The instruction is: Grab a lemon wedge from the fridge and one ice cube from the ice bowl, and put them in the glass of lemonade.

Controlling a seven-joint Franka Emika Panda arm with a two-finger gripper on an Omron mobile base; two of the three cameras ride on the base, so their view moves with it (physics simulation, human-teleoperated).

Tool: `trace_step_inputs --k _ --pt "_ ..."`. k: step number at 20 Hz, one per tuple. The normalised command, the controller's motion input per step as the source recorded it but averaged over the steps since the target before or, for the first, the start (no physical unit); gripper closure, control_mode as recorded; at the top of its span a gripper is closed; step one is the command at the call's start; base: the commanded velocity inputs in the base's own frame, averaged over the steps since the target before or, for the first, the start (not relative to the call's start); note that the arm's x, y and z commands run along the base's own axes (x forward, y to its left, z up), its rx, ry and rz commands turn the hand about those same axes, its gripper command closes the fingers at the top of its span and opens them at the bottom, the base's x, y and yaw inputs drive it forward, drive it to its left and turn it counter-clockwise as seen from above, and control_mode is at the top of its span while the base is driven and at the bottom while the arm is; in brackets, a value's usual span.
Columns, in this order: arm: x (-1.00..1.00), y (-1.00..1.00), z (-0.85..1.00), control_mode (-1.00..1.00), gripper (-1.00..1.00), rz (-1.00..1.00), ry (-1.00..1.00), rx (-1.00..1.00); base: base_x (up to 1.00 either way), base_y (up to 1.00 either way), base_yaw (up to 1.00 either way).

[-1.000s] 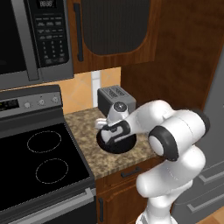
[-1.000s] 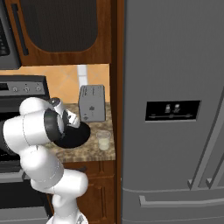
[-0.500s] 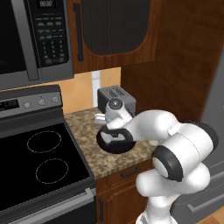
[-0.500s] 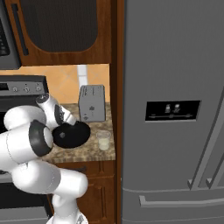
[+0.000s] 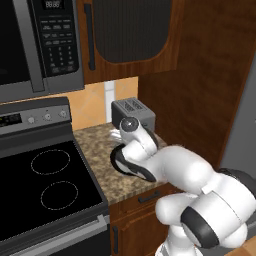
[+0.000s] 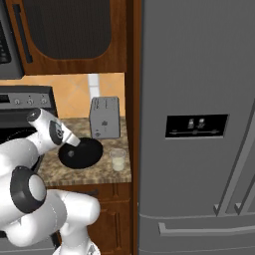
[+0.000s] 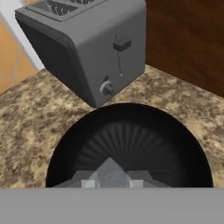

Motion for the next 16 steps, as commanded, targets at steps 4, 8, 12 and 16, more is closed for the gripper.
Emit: trace_step_inputs --k 4,8,12,16 --pt "-0.27 -0.27 0.27 -1.0 1.0 -0.21 -0.02 0.0 0.0 0.0 0.0" --pt "-0.19 -0.29 0.26 -1.0 1.0 -0.22 0.0 0.0 0.0 0.0 0.0" --pt "-0.17 -0.33 0.19 -1.0 1.0 -0.21 -0.02 0.0 0.0 0.0 0.0" --pt "-0.14 -0.37 0.14 -1.0 1.0 -0.2 -0.04 0.0 0.0 0.0 0.0"
